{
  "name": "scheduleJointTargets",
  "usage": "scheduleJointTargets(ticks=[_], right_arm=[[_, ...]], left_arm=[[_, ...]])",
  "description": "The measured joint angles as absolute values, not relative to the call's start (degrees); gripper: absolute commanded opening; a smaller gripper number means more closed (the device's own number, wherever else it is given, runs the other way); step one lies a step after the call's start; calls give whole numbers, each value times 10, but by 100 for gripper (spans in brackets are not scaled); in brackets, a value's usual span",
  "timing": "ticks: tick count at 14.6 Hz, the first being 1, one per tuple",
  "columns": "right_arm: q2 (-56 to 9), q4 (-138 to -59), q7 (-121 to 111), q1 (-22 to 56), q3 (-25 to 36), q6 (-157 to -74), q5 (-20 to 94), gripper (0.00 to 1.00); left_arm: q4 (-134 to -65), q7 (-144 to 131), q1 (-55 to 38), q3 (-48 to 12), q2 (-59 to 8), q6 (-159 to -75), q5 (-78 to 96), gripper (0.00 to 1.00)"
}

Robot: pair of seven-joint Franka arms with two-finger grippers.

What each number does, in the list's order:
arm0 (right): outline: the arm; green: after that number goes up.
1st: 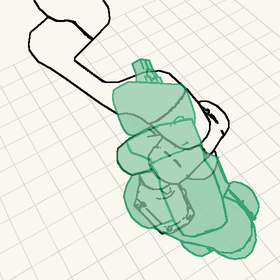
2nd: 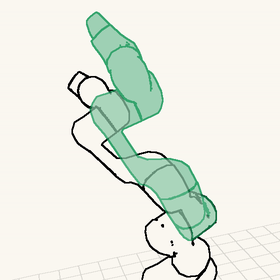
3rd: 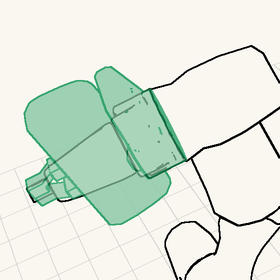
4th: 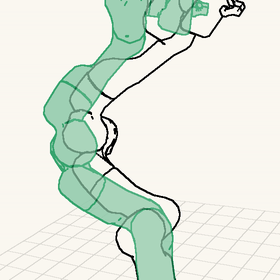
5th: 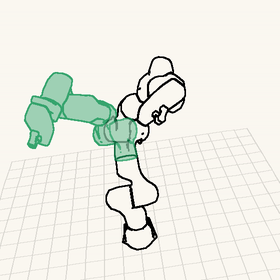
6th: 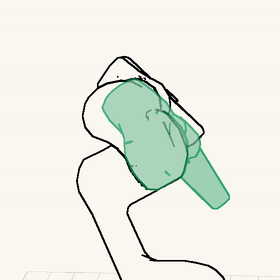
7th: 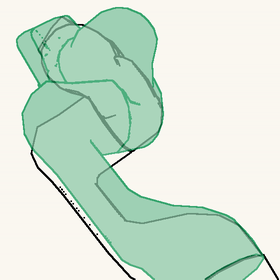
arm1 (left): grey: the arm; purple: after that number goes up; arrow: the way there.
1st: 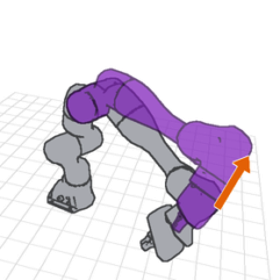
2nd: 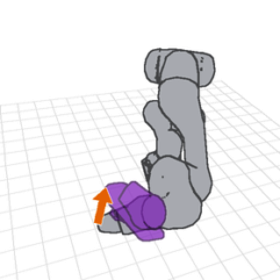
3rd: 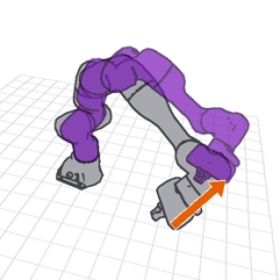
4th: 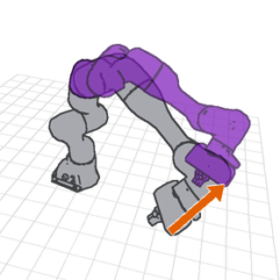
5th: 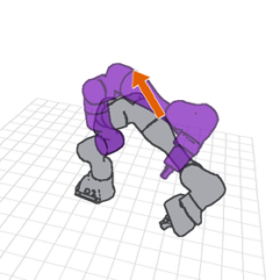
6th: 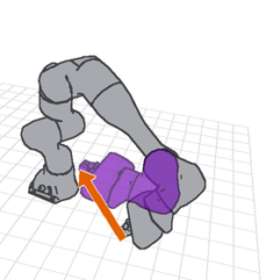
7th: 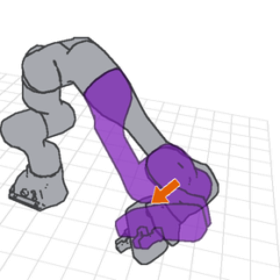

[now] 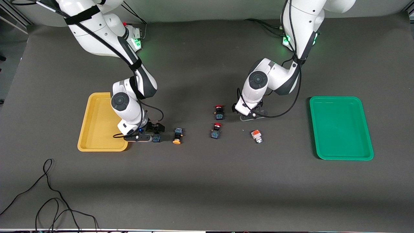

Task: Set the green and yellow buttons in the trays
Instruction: 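Grasp the green button with the left gripper while the right gripper grasps the yellow button, then carry the green button into the green tray while the right gripper places yellow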

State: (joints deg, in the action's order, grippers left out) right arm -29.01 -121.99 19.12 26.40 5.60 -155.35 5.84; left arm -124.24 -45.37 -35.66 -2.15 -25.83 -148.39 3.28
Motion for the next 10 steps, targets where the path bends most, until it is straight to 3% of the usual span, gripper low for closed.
scheduleJointTargets(ticks=[1, 2, 4, 6, 8, 9, 10], right_arm=[[-290, -1216, 191, 264, 56, -1553, 58, 99], [-289, -1209, 191, 264, 56, -1550, 58, 99], [-285, -1194, 191, 264, 56, -1526, 58, 99], [-285, -1188, 191, 264, 56, -1516, 58, 99], [-289, -1188, 191, 264, 56, -1516, 58, 97], [-291, -1189, 191, 264, 56, -1516, 58, 89], [-293, -1189, 191, 264, 56, -1517, 58, 73]], left_arm=[[-1242, -454, -357, -21, -260, -1486, 33, 78], [-1242, -454, -357, -21, -262, -1489, 33, 49], [-1242, -454, -357, -21, -263, -1492, 32, 15], [-1242, -451, -357, -21, -263, -1492, 32, 0], [-1241, -449, -357, -21, -263, -1492, 32, 0], [-1240, -449, -357, -21, -262, -1492, 32, 0], [-1238, -449, -357, -20, -260, -1492, 32, 0]])
